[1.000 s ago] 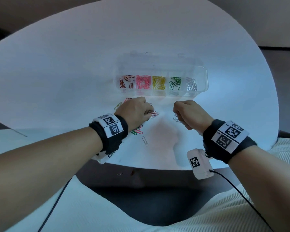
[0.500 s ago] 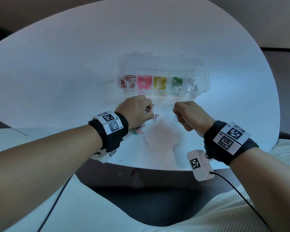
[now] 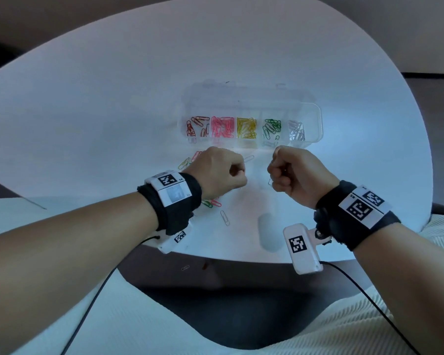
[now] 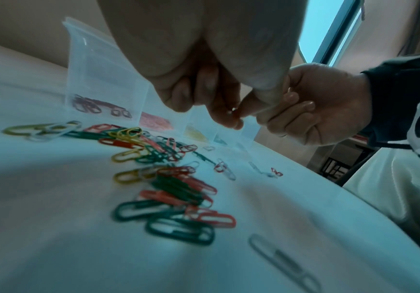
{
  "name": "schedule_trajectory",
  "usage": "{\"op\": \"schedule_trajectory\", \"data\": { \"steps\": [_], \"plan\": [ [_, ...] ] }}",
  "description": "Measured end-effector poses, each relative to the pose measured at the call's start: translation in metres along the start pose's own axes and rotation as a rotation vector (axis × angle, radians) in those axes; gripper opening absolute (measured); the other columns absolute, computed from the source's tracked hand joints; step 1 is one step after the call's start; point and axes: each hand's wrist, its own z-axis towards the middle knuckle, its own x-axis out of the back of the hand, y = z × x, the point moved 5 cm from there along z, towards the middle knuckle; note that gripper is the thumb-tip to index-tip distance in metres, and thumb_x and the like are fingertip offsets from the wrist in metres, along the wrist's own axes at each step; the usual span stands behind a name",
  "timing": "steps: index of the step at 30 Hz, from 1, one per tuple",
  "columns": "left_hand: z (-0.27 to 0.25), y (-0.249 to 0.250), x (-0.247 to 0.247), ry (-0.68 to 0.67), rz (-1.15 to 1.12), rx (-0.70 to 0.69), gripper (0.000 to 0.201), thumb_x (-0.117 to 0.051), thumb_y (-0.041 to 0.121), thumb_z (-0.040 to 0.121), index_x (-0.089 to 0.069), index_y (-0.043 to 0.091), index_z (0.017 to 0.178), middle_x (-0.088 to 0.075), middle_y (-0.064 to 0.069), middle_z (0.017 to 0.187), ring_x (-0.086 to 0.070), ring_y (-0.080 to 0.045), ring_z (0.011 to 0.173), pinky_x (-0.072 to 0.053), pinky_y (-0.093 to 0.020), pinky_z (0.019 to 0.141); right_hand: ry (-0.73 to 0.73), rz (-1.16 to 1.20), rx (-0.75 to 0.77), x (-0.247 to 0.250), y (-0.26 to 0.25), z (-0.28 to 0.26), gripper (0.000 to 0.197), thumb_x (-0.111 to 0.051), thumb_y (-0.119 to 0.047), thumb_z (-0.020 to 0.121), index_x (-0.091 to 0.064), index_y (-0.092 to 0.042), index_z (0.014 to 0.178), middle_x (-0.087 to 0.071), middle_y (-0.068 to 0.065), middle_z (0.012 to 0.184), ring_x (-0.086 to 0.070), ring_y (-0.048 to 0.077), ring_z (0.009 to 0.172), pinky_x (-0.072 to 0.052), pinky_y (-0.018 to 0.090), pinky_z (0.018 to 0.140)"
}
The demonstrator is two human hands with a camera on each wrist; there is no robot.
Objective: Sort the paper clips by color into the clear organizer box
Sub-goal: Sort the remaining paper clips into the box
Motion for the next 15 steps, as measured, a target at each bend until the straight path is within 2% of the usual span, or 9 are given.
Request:
{"op": "schedule_trajectory", "data": {
  "steps": [4, 7, 9, 11, 13, 15],
  "plan": [
    [0.000, 0.011, 0.014, 0.047, -0.252, 0.114, 0.023, -0.045, 0.012, 0.082, -0.048, 0.005, 0.060, -0.045, -0.003, 0.055, -0.036, -0.015, 0.051, -0.031, -0.025, 0.051, 0.106, -0.224, 0.047, -0.011, -0.009, 0.006, 0.007, -0.052, -0.006, 0.084, -0.049, -0.010, 0.078, -0.038, 0.004, 0.065, -0.029, 0.016, 0.052, -0.023, 0.029, 0.050],
    [0.005, 0.010, 0.041, 0.116, -0.620, 0.300, 0.027, -0.038, 0.001, 0.082, -0.039, 0.007, 0.055, -0.028, -0.004, 0.051, -0.023, -0.013, 0.041, -0.023, -0.018, 0.042, 0.127, -0.282, 0.112, -0.036, -0.025, 0.007, 0.008, -0.060, -0.016, 0.082, -0.057, -0.011, 0.077, -0.045, 0.003, 0.071, -0.039, 0.017, 0.061, -0.032, 0.028, 0.054],
    [0.008, 0.000, 0.063, 0.180, -0.823, 0.452, 0.029, -0.035, -0.001, 0.078, -0.037, 0.011, 0.053, -0.029, -0.004, 0.049, -0.019, -0.013, 0.035, -0.019, -0.014, 0.041, 0.125, -0.218, 0.172, -0.058, -0.041, 0.006, 0.010, -0.061, -0.020, 0.079, -0.057, -0.014, 0.072, -0.047, 0.003, 0.074, -0.044, 0.019, 0.067, -0.037, 0.030, 0.061],
    [0.010, -0.014, 0.082, 0.244, -0.904, 0.540, 0.026, -0.034, 0.000, 0.076, -0.038, 0.013, 0.054, -0.033, -0.005, 0.049, -0.018, -0.012, 0.032, -0.017, -0.013, 0.040, 0.125, -0.140, 0.223, -0.079, -0.055, 0.007, 0.017, -0.059, -0.015, 0.081, -0.053, -0.015, 0.065, -0.044, 0.005, 0.070, -0.042, 0.020, 0.066, -0.038, 0.033, 0.064],
    [0.013, -0.028, 0.099, 0.313, -0.917, 0.582, 0.025, -0.036, 0.002, 0.077, -0.042, 0.012, 0.056, -0.036, -0.006, 0.049, -0.021, -0.013, 0.032, -0.019, -0.013, 0.039, 0.099, -0.021, 0.234, -0.099, -0.067, 0.011, 0.014, -0.057, -0.011, 0.082, -0.051, -0.012, 0.069, -0.039, 0.006, 0.066, -0.037, 0.020, 0.063, -0.035, 0.035, 0.064],
    [0.017, -0.040, 0.108, 0.351, -0.913, 0.625, 0.022, -0.038, 0.008, 0.079, -0.050, 0.010, 0.060, -0.042, -0.004, 0.051, -0.027, -0.014, 0.038, -0.024, -0.016, 0.040, 0.090, 0.130, 0.178, -0.114, -0.073, 0.017, 0.010, -0.058, -0.011, 0.085, -0.055, -0.007, 0.077, -0.044, 0.007, 0.071, -0.040, 0.021, 0.065, -0.037, 0.032, 0.064]
  ]
}}
